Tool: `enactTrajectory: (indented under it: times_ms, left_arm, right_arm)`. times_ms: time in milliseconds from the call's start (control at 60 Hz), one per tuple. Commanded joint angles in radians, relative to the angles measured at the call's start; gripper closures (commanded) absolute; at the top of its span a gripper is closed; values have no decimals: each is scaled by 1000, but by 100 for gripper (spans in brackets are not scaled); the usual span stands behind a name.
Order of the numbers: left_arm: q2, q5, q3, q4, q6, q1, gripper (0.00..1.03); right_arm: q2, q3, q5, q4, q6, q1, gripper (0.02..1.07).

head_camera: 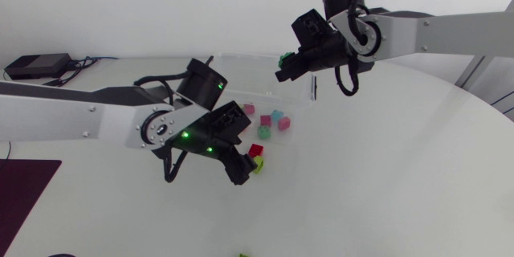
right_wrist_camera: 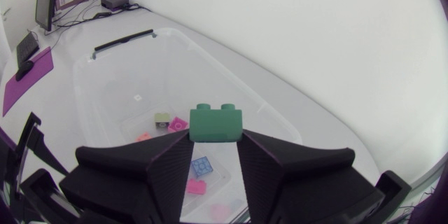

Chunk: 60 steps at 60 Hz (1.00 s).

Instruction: Pick up the duplo bricks and place them in the container

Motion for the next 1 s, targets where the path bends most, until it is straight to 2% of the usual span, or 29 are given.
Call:
enactTrajectory:
  times_ms: [0,50,83,367,567,650,783,850,983]
  left_arm:
    - [62,11,12,-12,17,-20,13]
    - [84,11,21,-14,14,-30,13]
    - [97,11,27,-14,14,-35,13]
    - [226,-44,119,-14,-12,-50,13]
    - [286,-84,190,-20,-52,-41,14]
    - [314,-104,214,-35,-64,-41,14]
    - [344,-108,250,-70,-91,-37,20]
    - [354,-110,268,-93,-101,-35,25]
    - [390,-108,319,-172,-118,-32,51]
  right_arm:
    - [50,32,14,12,15,-12,34]
    - [41,21,14,12,16,-15,16]
    - [25,7,14,20,16,-17,13]
    - [-332,-300,-1,48,-16,14,12]
    - [-599,-522,-24,-66,-20,74,12]
    - [-714,-605,-47,-149,-4,115,12]
    - [-861,-738,-67,-273,-4,235,12]
    - [-891,-803,-67,-308,-4,298,12]
    - [-889,-863,-79,-347,-4,379,12]
